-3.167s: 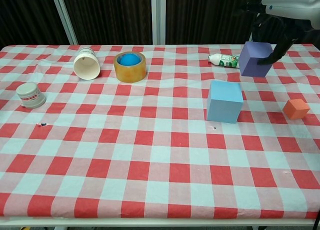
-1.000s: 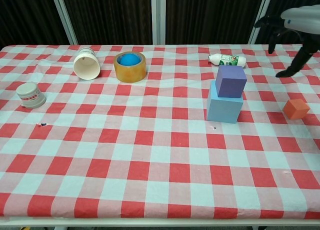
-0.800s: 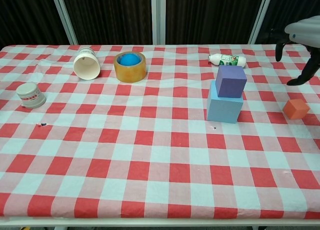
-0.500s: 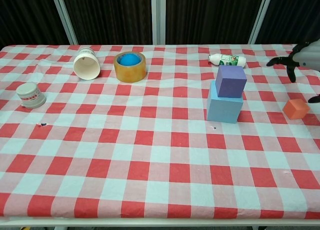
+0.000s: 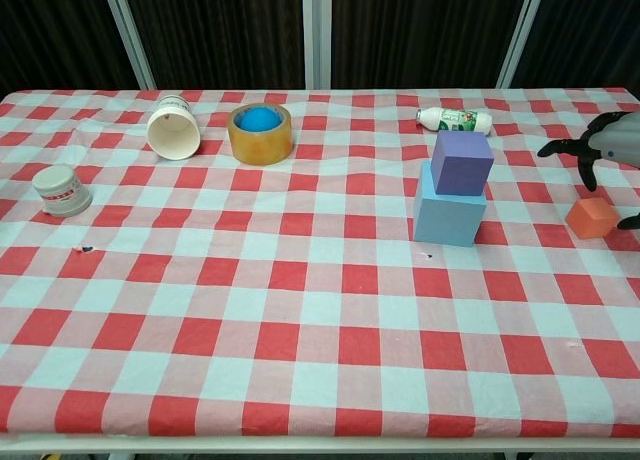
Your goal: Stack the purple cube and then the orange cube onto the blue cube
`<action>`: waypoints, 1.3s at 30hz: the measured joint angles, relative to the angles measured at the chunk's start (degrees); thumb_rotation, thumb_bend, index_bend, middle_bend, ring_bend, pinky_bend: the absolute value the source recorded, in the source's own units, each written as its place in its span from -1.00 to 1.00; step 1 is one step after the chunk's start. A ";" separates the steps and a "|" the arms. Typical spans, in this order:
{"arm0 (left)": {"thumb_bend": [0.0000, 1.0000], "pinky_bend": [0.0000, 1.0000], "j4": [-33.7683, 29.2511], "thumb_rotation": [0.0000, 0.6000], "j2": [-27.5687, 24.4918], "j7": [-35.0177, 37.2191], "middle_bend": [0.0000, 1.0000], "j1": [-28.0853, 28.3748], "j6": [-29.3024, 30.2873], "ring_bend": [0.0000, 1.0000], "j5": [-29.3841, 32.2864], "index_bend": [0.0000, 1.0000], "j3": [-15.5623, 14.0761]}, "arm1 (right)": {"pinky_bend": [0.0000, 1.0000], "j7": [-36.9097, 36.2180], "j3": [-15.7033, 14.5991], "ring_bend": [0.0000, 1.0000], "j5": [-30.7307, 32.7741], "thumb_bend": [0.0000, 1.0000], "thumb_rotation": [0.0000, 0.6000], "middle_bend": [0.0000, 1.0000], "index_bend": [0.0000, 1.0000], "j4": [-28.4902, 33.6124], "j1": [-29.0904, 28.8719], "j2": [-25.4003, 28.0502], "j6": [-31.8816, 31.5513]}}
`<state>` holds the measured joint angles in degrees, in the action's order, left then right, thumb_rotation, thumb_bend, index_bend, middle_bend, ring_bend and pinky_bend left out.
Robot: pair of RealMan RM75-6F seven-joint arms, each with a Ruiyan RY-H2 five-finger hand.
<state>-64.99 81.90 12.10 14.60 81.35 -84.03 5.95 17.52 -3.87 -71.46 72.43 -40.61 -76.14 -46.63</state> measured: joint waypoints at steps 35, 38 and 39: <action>-0.78 -0.42 0.27 1.00 0.01 1.03 -0.52 -0.01 -0.95 -0.67 0.51 -0.45 -0.06 | -1.00 -1.91 7.99 -0.56 -0.18 -0.74 1.00 0.04 -0.79 12.53 -0.69 5.83 -0.36; -0.78 -0.42 0.17 1.00 -0.08 1.32 -0.52 -0.01 -1.09 -0.68 0.64 -0.45 0.00 | -1.00 1.04 10.26 -0.55 3.19 -0.74 1.00 0.04 -0.79 19.46 -1.99 8.89 -0.64; -0.78 -0.42 0.13 1.00 -0.13 1.44 -0.52 -0.01 -1.12 -0.68 0.66 -0.45 0.01 | -1.00 2.23 10.93 -0.55 4.65 -0.74 1.00 0.04 -0.79 21.61 -2.46 9.82 -0.75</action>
<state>-64.86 81.77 13.54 14.59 80.23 -83.37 5.96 19.74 7.06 -66.82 94.04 -43.07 -66.33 -47.38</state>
